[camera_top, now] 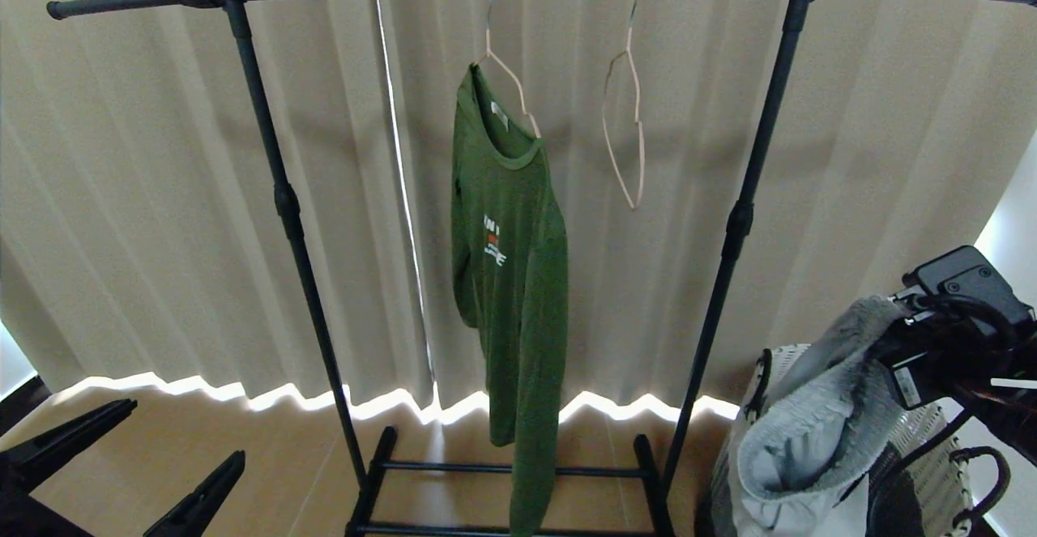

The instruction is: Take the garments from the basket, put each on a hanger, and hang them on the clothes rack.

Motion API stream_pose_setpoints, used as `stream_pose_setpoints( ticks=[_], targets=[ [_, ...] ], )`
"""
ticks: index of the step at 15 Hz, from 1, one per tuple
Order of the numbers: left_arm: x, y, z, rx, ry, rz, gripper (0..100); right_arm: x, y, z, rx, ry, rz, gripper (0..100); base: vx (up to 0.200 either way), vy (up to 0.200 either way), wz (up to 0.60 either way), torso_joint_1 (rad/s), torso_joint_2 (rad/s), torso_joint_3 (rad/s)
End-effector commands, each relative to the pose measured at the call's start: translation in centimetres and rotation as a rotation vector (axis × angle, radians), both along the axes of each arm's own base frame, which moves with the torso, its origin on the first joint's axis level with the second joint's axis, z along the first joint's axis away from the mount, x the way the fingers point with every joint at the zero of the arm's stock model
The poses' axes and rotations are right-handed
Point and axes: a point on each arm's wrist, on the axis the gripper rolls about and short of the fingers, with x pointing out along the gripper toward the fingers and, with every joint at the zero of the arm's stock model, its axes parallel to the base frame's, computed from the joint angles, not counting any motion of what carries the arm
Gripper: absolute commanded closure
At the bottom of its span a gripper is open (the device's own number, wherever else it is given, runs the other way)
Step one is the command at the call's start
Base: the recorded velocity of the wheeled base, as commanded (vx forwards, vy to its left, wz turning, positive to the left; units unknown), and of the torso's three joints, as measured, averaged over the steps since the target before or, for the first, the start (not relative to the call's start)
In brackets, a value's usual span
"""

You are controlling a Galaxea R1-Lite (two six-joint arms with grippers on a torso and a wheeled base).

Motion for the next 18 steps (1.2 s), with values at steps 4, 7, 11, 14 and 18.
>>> stream_pose_setpoints(
  ticks=[4,7,11,14,18],
  targets=[
    [0.0,0.0,0.0,0.001,-0.004,-0.001,0,0.0,-0.1,0.9,0.005,-0.039,-0.005,100,-0.2,0.0,0.0,-0.006,0.0,0.001],
    [0.0,0.0,0.0,0.001,-0.002,-0.001,0,0.1,0.0,1.2,0.007,-0.048,-0.004,100,0.0,0.0,0.0,0.0,0.0,0.0],
    [-0.5,0.2,0.3,0.102,-0.065,-0.009,0,0.9,0.2,2.4,0.011,-0.078,0.0,100,0.0,0.0,0.0,0.0,0.0,0.0],
    [-0.9,0.3,0.5,0.147,-0.106,-0.014,0,1.6,0.5,3.7,0.018,-0.104,0.01,100,0.0,0.0,0.0,0.0,0.0,0.0],
    [-1.0,-0.4,0.7,0.06,-0.099,-0.218,0,3.0,1.6,5.9,0.036,-0.164,0.05,100,0.0,0.0,0.0,0.0,0.0,0.0]
  ],
)
